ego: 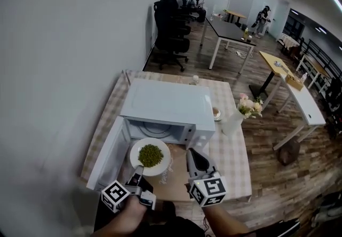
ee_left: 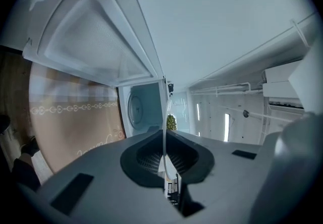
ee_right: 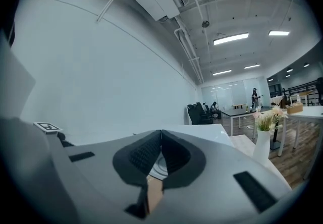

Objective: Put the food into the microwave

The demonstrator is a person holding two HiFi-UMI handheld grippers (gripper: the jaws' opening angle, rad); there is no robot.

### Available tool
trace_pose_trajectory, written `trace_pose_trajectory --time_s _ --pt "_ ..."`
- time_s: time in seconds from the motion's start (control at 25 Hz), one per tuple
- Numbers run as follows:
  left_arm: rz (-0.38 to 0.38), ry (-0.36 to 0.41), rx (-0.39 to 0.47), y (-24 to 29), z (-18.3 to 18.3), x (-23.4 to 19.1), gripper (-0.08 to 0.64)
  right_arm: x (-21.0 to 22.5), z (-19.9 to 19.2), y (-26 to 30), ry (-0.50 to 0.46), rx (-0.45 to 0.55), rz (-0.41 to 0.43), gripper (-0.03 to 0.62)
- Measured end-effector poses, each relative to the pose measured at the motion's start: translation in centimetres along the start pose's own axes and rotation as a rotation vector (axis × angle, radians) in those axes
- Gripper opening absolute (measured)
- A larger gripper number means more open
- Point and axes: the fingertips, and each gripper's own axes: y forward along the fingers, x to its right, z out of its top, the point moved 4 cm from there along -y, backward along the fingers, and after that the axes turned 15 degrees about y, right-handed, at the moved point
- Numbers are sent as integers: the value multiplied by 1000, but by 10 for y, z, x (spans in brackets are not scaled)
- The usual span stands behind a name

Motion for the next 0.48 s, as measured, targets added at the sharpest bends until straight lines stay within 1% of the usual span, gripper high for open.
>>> trace_pose_trajectory --time_s 0.16,0.36,0.48 --pt "30 -9 9 30 -5 -19 17 17 -9 18 3 -27 11 8" --pt "28 6 17 64 -5 -36 17 30 -22 45 0 -49 22 8" --pt "43 -5 24 80 -6 -51 17 37 -37 61 6 -71 29 8"
